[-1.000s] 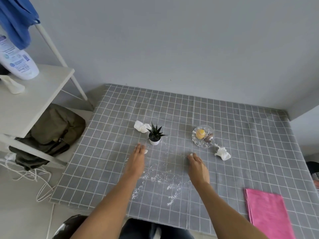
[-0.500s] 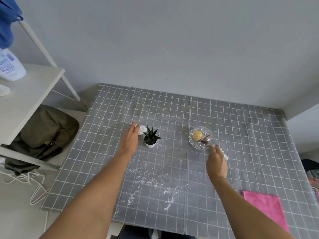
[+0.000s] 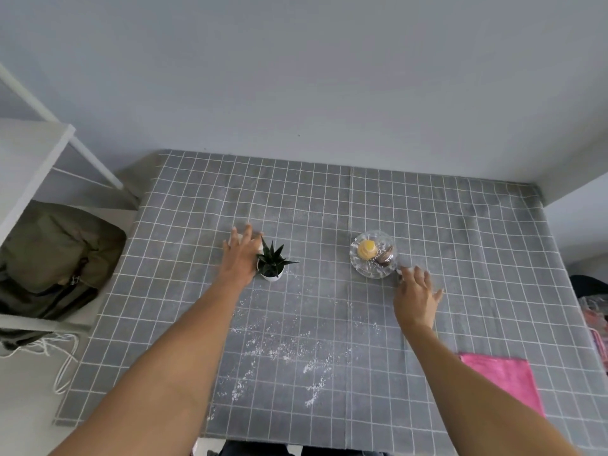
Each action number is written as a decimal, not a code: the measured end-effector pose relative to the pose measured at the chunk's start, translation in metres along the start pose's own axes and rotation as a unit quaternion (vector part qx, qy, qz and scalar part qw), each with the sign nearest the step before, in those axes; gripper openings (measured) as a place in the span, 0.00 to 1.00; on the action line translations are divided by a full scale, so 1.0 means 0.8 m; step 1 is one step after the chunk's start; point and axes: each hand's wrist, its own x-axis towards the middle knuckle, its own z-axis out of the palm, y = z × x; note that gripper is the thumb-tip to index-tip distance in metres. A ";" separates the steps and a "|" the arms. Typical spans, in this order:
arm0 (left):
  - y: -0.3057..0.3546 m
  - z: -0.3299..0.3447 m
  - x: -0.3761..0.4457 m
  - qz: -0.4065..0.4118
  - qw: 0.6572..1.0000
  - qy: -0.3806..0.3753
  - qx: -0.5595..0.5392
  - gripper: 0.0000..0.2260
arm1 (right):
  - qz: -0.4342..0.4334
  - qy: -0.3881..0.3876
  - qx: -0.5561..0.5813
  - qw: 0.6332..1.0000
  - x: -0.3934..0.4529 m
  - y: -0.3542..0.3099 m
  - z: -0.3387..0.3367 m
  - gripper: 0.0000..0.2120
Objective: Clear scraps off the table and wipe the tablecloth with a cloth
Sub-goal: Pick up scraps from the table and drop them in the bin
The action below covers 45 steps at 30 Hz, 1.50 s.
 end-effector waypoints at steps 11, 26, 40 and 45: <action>-0.001 0.022 -0.009 0.020 0.990 0.092 -0.107 0.15 | -0.011 -0.019 0.074 0.997 -0.010 0.002 -0.002 0.19; -0.033 0.043 -0.106 -0.009 0.980 0.156 -0.127 0.25 | -0.060 -0.013 0.087 0.994 -0.091 -0.057 -0.006 0.21; -0.029 0.065 -0.274 -0.119 0.957 0.210 -0.160 0.26 | -0.262 -0.071 0.074 0.960 -0.190 -0.140 -0.014 0.24; -0.037 0.092 -0.357 -0.190 0.947 0.200 -0.162 0.28 | -0.355 -0.102 0.066 0.927 -0.234 -0.169 0.001 0.24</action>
